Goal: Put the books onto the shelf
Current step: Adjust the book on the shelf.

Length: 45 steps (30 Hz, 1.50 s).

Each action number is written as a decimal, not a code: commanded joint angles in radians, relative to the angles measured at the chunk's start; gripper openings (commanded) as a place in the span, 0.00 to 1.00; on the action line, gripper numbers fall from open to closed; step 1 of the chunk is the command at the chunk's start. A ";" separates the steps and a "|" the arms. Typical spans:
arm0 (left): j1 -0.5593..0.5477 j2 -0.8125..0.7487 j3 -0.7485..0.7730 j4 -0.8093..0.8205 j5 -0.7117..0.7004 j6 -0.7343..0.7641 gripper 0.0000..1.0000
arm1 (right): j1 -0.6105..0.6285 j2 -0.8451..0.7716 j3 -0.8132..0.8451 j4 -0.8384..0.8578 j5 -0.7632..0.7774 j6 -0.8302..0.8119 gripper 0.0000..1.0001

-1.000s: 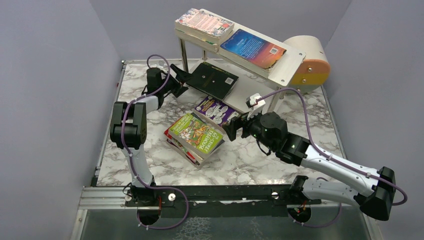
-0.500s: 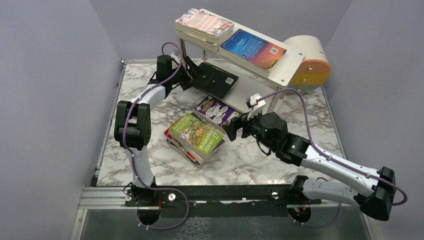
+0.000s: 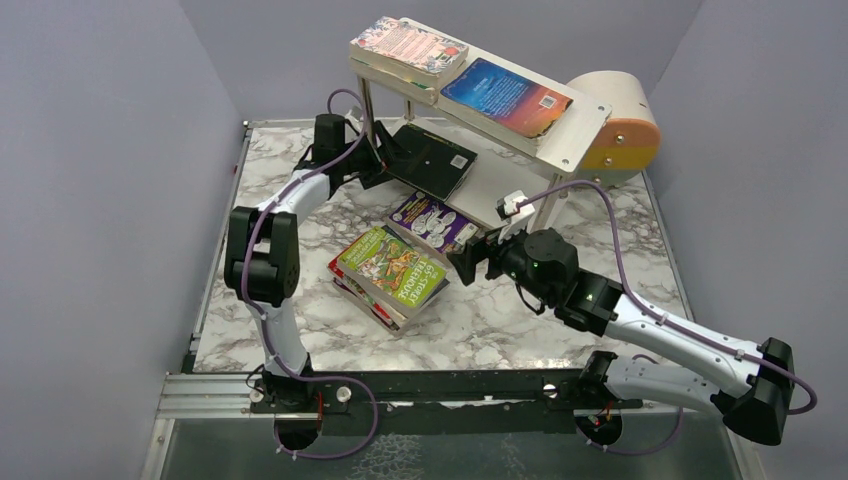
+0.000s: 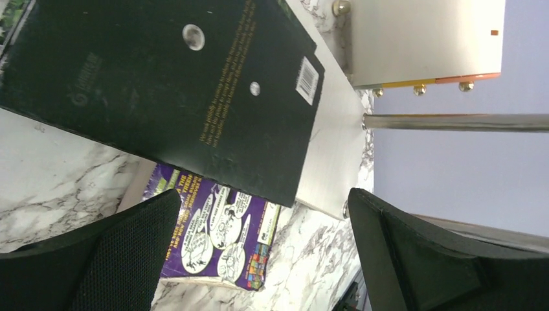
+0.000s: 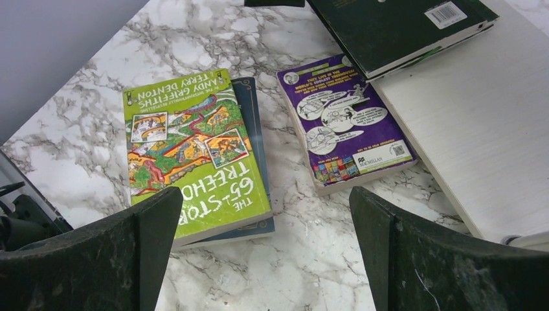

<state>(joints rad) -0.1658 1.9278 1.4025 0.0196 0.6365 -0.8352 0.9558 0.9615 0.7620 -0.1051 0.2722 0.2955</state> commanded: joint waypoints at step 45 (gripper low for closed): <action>-0.140 0.120 0.156 -0.169 -0.011 0.134 0.99 | 0.005 -0.056 -0.021 -0.015 0.059 0.039 1.00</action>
<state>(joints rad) -0.2878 2.0293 1.5303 -0.1818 0.6388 -0.6827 0.9558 0.9218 0.7464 -0.1127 0.3008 0.3210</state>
